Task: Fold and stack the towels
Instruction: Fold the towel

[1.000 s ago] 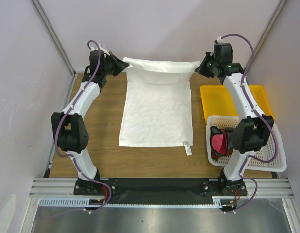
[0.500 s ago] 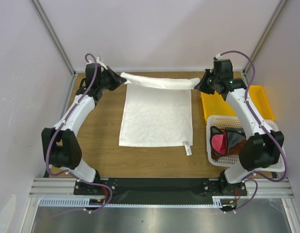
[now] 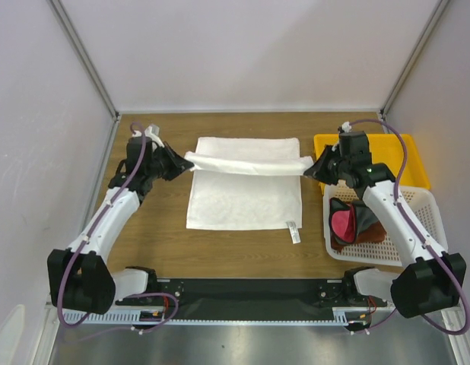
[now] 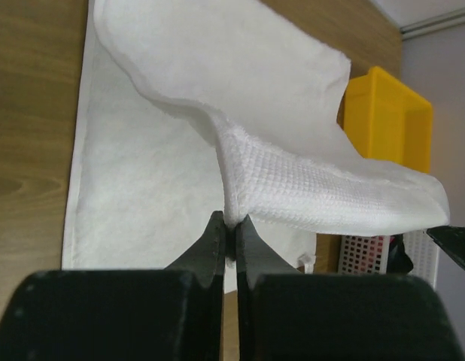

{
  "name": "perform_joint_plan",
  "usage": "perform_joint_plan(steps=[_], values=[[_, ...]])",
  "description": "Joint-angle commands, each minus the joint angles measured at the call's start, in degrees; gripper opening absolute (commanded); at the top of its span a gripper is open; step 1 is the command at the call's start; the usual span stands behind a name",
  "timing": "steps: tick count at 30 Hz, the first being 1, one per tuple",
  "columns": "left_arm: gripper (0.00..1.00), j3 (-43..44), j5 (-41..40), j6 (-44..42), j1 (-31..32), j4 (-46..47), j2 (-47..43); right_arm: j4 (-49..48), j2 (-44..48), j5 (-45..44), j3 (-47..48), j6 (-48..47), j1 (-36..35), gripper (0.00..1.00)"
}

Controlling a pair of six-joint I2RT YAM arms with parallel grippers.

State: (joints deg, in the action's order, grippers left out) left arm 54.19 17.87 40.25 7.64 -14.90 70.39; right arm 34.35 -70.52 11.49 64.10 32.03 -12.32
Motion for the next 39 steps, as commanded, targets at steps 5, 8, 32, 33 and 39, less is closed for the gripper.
perform_joint_plan(steps=[5, 8, 32, 33, 39], values=[[0.0, -9.3, -2.7, -2.5, -1.4, -1.2, -4.9, -0.9, 5.1, -2.4, -10.2, 4.0, -3.1, 0.0], [0.0, -12.0, -2.7, -3.0, -1.4, -2.2, -5.5, -1.0, 6.4, -3.2, -14.3, 5.5, -4.5, 0.0], [0.01, -21.9, -10.7, 1.1, -1.4, -11.5, -2.7, -1.8, 2.0, -2.9, -25.5, 8.8, -8.4, 0.03], [0.02, -21.6, -10.8, 1.1, -1.4, -11.8, -2.5, -1.0, 1.5, -3.0, -24.6, 8.7, -8.9, 0.06], [0.53, -17.1, -11.2, -0.3, -1.4, -17.6, -5.6, 4.7, -0.2, -5.3, -18.2, 6.8, -11.5, 0.47]])
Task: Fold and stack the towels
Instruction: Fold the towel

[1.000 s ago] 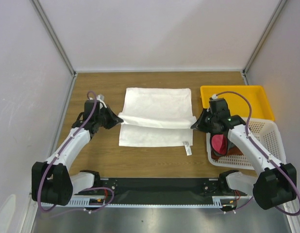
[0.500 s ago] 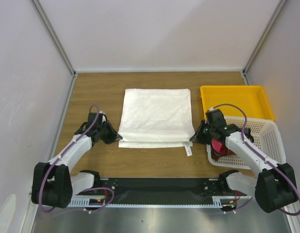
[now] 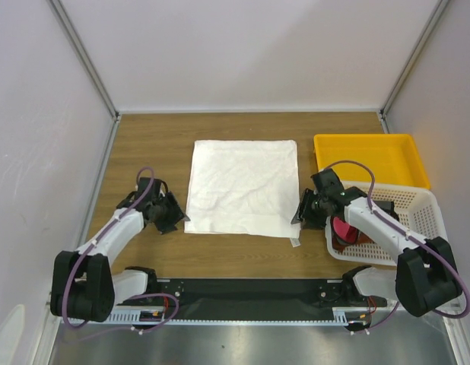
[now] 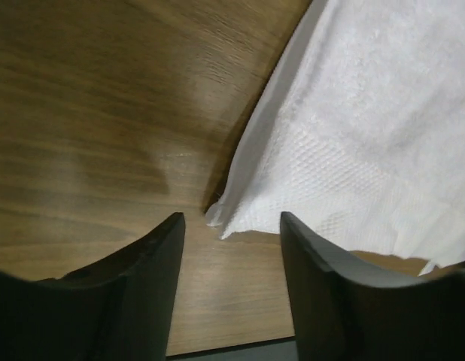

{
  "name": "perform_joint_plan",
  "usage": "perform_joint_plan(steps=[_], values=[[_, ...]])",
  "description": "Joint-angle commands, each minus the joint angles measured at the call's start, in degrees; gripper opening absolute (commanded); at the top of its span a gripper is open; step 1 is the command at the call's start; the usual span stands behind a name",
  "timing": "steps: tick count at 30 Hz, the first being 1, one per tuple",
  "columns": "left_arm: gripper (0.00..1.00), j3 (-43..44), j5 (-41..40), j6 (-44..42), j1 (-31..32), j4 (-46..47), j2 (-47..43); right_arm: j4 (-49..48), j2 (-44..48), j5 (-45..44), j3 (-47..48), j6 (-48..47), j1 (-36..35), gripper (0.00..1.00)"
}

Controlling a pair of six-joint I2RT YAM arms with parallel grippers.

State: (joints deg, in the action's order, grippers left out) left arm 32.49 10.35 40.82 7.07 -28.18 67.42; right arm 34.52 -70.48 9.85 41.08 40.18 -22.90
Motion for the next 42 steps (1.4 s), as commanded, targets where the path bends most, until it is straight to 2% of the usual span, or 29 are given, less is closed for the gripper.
perform_joint_plan(steps=[1, 2, 3, 6, 8, 14, 17, 22, 25, 26, 32, 42], values=[[0.62, 5.6, -3.8, -1.3, -0.8, -4.9, -3.2, 5.5, -0.4, -4.0, 7.5, -2.2, -1.1, 0.52], [0.68, 7.0, -4.5, -2.2, -0.8, -5.6, -4.2, 6.3, -0.9, -4.0, 8.8, -2.8, -1.4, 0.59], [0.75, 10.5, -5.2, -2.5, -0.8, -7.7, -4.4, 7.8, -1.3, -4.2, 10.3, -3.4, -1.4, 0.62], [0.8, 17.3, -5.8, -4.7, -0.6, -7.9, -4.8, 9.4, -3.1, -4.2, 16.6, -5.6, -1.7, 0.68], [0.81, 20.3, -6.4, -6.6, 0.1, -6.4, -4.1, 8.1, -4.3, -4.4, 19.4, -7.0, -1.7, 0.68], [0.81, 28.7, -6.9, -8.7, 5.7, 6.0, 4.5, -1.5, -14.4, -6.5, 26.7, -9.8, -1.7, 0.66], [0.8, 29.9, -6.2, -7.7, 7.4, 13.7, 9.9, -7.0, -20.8, -9.5, 29.7, -10.4, -1.1, 0.64], [0.79, 35.8, -9.5, -7.2, 7.5, 17.6, 23.5, -14.6, -30.0, -11.8, 35.1, -10.6, 2.8, 0.61], [0.73, 37.8, -9.7, -7.2, 7.5, 22.3, 28.4, -17.7, -32.9, -12.9, 36.7, -11.9, 4.7, 0.58], [0.67, 38.3, -9.6, -7.0, 7.5, 24.1, 31.3, -18.6, -34.9, -12.7, 37.1, -12.1, 5.2, 0.55], [0.49, 42.8, -9.2, -4.3, 7.4, 27.9, 40.6, -21.4, -41.5, -10.4, 39.7, -11.9, 7.6, 0.39], [0.41, 50.8, -9.6, -1.8, 3.0, 22.7, 51.2, -21.9, -47.4, -7.9, 42.2, -10.5, 7.3, 0.36]])
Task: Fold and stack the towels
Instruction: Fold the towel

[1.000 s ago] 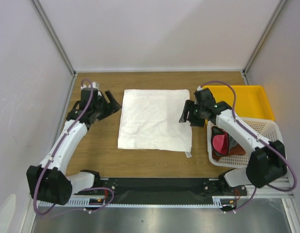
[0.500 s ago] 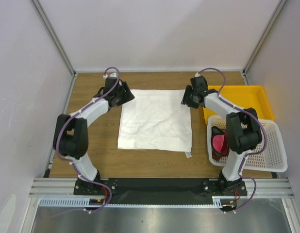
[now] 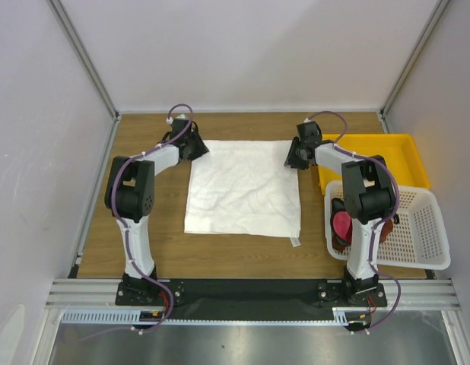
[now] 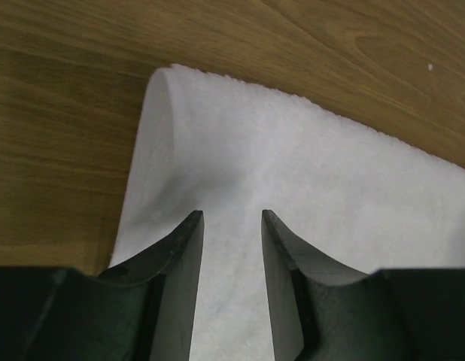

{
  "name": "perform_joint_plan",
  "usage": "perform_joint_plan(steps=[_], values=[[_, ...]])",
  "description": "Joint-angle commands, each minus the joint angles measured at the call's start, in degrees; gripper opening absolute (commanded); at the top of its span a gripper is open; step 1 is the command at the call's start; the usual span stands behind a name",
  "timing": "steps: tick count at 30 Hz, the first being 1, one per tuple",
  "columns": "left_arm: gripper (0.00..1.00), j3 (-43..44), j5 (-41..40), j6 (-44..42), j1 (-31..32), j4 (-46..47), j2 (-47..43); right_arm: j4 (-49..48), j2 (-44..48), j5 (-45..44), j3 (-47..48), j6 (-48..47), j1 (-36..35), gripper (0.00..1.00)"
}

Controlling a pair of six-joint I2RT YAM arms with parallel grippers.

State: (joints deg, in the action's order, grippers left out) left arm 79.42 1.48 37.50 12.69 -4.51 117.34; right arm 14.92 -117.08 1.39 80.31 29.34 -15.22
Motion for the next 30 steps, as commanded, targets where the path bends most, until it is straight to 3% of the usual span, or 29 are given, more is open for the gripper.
perform_joint_plan(steps=[1, 10, 18, 26, 30], values=[[0.41, 4.7, -0.9, 1.6, -3.0, -1.9, 2.5, -2.2, -1.7, 0.7, 3.1, 0.5, -0.3, 0.35], [0.41, 16.0, -1.3, 2.1, -5.6, -13.0, 9.8, -3.4, -5.5, 2.0, 6.1, 4.4, -3.6, 0.35], [0.41, 25.7, -3.4, -0.8, -8.2, -17.6, 14.9, -4.1, -6.4, 2.6, 6.8, 5.8, -5.4, 0.35], [0.42, 26.8, -3.1, -5.8, -9.3, -17.9, 11.7, 1.6, -7.5, -0.5, 13.2, 2.7, -3.3, 0.36], [0.43, 27.3, 1.2, -8.9, -9.2, -16.8, 8.0, 2.7, -6.2, 0.5, 16.6, 0.3, -1.2, 0.36]])
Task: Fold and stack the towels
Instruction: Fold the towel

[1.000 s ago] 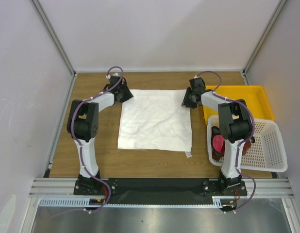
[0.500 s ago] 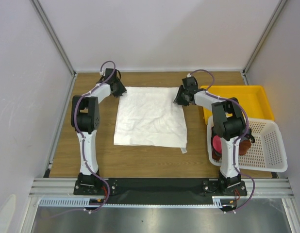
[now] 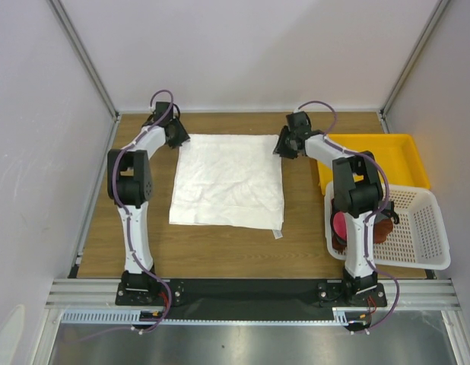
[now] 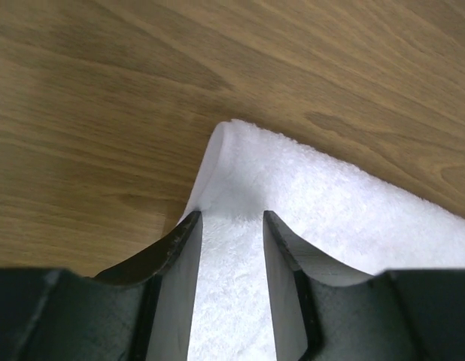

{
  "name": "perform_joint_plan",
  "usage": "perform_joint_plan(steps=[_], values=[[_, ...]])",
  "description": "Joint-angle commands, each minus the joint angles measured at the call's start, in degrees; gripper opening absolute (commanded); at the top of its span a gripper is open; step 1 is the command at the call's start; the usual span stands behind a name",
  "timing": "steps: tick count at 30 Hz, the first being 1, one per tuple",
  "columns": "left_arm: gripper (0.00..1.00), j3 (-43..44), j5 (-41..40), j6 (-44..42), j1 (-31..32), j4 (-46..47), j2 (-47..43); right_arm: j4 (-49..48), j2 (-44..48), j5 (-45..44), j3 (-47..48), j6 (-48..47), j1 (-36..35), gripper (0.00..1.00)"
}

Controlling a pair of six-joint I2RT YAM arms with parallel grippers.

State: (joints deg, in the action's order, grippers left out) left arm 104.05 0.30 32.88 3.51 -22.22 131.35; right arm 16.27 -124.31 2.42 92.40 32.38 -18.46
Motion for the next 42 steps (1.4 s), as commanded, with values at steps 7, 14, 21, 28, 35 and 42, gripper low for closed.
perform_joint_plan(steps=[7, 14, 21, 28, 35, 42], values=[[0.63, 6.7, 1.7, -9.6, 0.7, 1.6, -10.8, 3.2, -1.4, 2.2, 16.2, -7.0, 4.0, 0.48], [0.72, 15.8, 0.4, -9.3, 0.7, -4.6, -4.7, 6.4, -8.5, 5.8, 27.9, -3.6, 5.3, 0.55], [0.68, 13.3, 5.3, -4.9, 0.7, -1.4, -2.4, -0.5, -8.8, 14.0, 23.2, -1.4, 4.3, 0.41], [0.66, 11.9, 6.1, -2.7, 0.5, 0.5, 0.7, -1.4, -13.8, 17.7, 23.5, -1.6, 5.1, 0.31], [0.62, 10.9, 7.3, 0.6, -0.5, 1.4, 4.4, 2.1, -16.2, 12.5, 25.1, -4.3, 6.8, 0.3], [0.61, 10.9, 7.9, 2.7, -1.1, 2.4, 7.3, 3.4, -17.8, 9.0, 26.3, -6.7, 7.2, 0.3]])
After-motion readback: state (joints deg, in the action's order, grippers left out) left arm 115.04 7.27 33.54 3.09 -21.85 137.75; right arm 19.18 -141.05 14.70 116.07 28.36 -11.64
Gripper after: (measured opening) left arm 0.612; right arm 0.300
